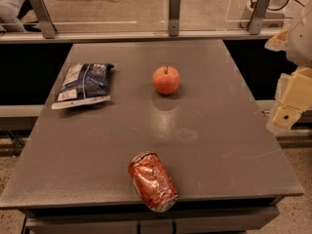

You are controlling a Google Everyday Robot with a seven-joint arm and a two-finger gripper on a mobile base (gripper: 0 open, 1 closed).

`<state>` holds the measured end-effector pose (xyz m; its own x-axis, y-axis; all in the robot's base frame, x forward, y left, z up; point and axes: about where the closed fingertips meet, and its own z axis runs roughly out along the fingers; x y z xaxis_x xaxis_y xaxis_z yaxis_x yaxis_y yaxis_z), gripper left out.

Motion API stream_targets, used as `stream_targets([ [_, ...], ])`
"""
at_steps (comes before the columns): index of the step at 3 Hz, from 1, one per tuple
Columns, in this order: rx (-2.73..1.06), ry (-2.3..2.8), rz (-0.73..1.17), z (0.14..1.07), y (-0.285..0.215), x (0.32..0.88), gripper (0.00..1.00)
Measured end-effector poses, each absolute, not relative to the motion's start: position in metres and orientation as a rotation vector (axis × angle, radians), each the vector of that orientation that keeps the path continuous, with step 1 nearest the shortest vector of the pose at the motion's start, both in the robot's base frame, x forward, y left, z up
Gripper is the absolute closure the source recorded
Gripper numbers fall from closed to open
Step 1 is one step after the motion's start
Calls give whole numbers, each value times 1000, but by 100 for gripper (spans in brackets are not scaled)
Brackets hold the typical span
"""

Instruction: Move apple near coke can

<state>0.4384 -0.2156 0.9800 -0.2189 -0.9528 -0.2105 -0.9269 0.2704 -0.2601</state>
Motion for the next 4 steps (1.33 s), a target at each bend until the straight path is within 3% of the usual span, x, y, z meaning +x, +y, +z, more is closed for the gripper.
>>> stream_targets([
  [2,-1753,2156,-94,979,-196,465,0],
  [4,-1874,1942,81,964,-102,532,0],
])
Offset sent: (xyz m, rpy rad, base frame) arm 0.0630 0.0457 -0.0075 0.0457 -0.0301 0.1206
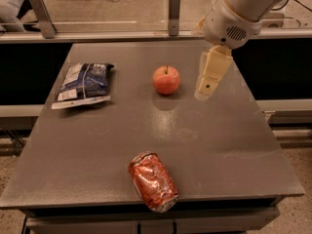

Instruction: Move apple near coke can

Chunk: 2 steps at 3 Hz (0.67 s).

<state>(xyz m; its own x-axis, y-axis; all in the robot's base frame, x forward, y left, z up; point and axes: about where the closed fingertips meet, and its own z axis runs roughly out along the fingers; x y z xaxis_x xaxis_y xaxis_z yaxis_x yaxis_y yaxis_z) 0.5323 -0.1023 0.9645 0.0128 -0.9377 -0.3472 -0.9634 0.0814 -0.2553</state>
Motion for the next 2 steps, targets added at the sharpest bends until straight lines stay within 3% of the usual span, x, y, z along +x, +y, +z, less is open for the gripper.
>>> stream_targets([
  [1,-1900,1924,187,933,-55,556,0],
  [2,-1901,1924,187,933,-55,556,0],
])
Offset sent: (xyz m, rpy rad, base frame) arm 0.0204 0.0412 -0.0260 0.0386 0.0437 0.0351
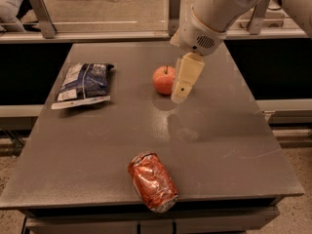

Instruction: Move apple near coke can

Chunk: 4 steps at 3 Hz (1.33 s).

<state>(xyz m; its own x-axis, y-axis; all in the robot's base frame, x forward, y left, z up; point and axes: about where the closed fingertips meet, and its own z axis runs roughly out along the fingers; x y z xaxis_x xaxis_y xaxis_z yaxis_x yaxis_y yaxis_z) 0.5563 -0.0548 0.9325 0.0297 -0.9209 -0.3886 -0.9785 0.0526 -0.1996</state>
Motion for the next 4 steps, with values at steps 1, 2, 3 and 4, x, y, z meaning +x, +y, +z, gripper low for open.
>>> stream_targets([
  [1,-1933,1894,214,933,-41,561,0],
  [2,-1952,1854,237,936,-26,581,0],
  [3,-1940,1828,263,931,-13,599,0],
  [4,-1943,1813,276,915,-2,607,0],
])
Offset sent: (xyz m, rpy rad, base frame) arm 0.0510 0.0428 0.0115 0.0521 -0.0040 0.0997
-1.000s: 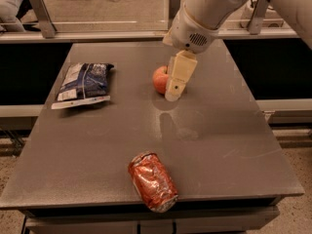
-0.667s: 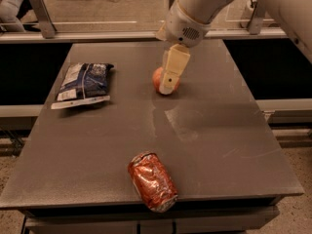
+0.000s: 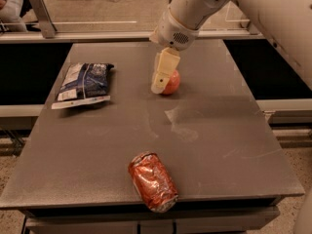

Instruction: Move apple near coke can

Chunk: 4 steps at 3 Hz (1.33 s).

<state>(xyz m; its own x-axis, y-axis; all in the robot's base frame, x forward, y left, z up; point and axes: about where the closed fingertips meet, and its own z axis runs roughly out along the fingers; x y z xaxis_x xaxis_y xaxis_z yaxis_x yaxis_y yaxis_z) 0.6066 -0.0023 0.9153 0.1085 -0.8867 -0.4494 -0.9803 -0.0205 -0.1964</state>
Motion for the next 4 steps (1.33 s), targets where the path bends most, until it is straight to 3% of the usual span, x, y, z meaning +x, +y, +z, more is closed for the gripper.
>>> stream_targets([
  [1,-1982,1832,259,895,5,611,0],
  [4,-1897,1981,194,861,-36,630,0],
])
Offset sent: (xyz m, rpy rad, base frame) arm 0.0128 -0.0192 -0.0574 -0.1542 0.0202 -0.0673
